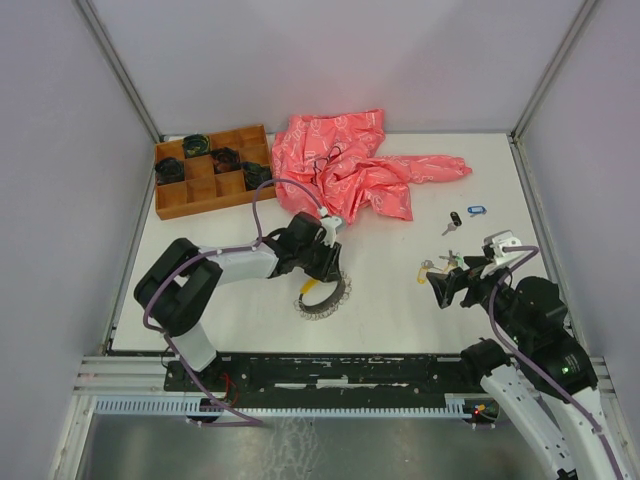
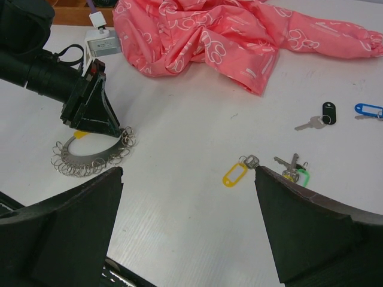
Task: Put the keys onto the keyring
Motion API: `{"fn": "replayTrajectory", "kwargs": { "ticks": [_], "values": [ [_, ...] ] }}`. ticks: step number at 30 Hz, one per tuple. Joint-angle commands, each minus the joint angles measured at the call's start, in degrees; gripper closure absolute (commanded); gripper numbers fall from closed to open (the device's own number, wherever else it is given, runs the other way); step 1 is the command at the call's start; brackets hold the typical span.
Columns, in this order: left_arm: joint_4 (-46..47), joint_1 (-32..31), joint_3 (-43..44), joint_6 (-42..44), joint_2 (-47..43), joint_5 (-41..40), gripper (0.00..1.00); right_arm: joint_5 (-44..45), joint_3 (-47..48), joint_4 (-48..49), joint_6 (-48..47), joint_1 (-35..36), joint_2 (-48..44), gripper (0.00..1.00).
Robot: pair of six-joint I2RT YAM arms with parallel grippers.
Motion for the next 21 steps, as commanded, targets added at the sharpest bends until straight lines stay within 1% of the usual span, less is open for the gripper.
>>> {"fn": "replayTrajectory", "kwargs": {
  "ticks": [1, 6, 10, 13, 17, 21],
  "values": [
    [4.0, 0.1, 1.5, 0.1, -2.1, 1.4, 0.60, -3.4, 1.7, 1.8, -0.4, 0.3, 3.6, 0.00],
    [6.0, 0.1, 1.7, -1.0, -0.5, 1.8, 0.60, -5.1, 2.1, 1.6, -0.3, 0.3, 5.5, 0.00],
    [5.3, 0.0, 3.8, -0.6, 2.2, 2.4, 0.63, -6.2, 2.5, 1.2, -0.2, 0.3, 6.8, 0.00],
    [5.1, -0.3, 4.9, -0.7, 3.6, 2.5, 0.67, -7.9, 3.4, 0.6, -0.1, 0.4, 8.8, 0.00],
    [4.3, -2.3, 5.8, -1.2, 4.5, 2.3, 0.71, -10.2, 4.8, -0.7, 1.2, 0.3, 13.8, 0.00],
    [2.7, -5.6, 6.4, -1.3, 3.8, -0.5, 0.72, -13.9, 4.6, -0.6, 2.6, 0.3, 19.8, 0.01]
  ]
}}
